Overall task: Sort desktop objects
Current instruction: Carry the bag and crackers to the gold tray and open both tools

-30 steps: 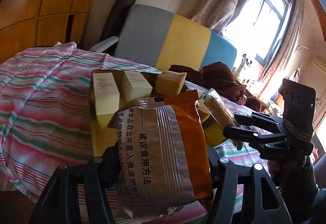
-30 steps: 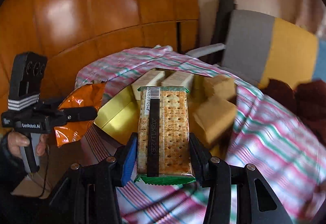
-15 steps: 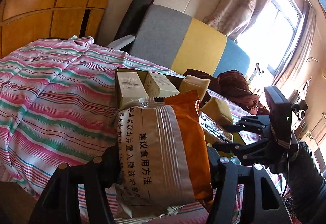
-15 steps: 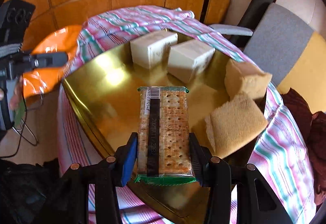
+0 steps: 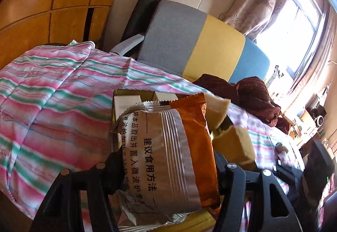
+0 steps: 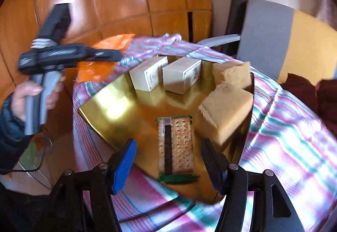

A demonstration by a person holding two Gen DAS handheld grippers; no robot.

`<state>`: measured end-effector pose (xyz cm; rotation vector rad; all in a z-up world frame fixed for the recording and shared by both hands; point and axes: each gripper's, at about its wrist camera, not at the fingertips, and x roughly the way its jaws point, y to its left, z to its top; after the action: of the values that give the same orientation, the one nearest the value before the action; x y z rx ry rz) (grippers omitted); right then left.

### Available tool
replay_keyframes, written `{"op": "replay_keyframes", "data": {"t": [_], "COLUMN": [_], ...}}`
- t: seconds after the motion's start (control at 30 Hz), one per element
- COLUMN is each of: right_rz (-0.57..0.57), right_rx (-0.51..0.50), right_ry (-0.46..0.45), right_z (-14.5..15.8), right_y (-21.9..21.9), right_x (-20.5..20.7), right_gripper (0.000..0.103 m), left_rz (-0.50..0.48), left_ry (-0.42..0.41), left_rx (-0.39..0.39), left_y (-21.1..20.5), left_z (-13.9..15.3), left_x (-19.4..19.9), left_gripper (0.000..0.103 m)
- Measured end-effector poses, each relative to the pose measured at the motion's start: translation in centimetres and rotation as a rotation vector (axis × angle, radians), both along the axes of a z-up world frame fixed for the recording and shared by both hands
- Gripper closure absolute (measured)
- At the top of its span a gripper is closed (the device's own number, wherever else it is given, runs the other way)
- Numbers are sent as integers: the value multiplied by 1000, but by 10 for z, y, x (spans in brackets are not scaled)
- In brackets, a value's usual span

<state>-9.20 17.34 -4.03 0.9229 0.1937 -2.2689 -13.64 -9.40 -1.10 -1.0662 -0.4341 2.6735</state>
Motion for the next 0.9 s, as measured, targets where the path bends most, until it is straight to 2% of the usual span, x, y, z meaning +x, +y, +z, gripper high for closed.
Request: {"op": "replay_keyframes", "data": {"t": [0.2,0.4,0.53,0.67,0.9], "right_rz": [-70,-112,-124,-140,-163], "right_rx": [-64,-106,-116,-132,-154], "right_ry": [-7,1,4,8,3], "right_z": [-5,-5,-4,-3,-5], "right_y": [19,35,40,47,54], "right_x": [22,36,39,40,41], "right_gripper": [36,36,35,35,34], "left_rz": [29,45,42,62,81], "left_ry": [-53,-108,-157,-184,-113], "left_rx": [12,18,57,69,49], "left_y": [7,19,25,27,20], "left_z": [1,-11,-23,-32,-13], "left_x": [-49,-84,-103,-115,-105], "left_gripper": [38,38,38,32,25]}}
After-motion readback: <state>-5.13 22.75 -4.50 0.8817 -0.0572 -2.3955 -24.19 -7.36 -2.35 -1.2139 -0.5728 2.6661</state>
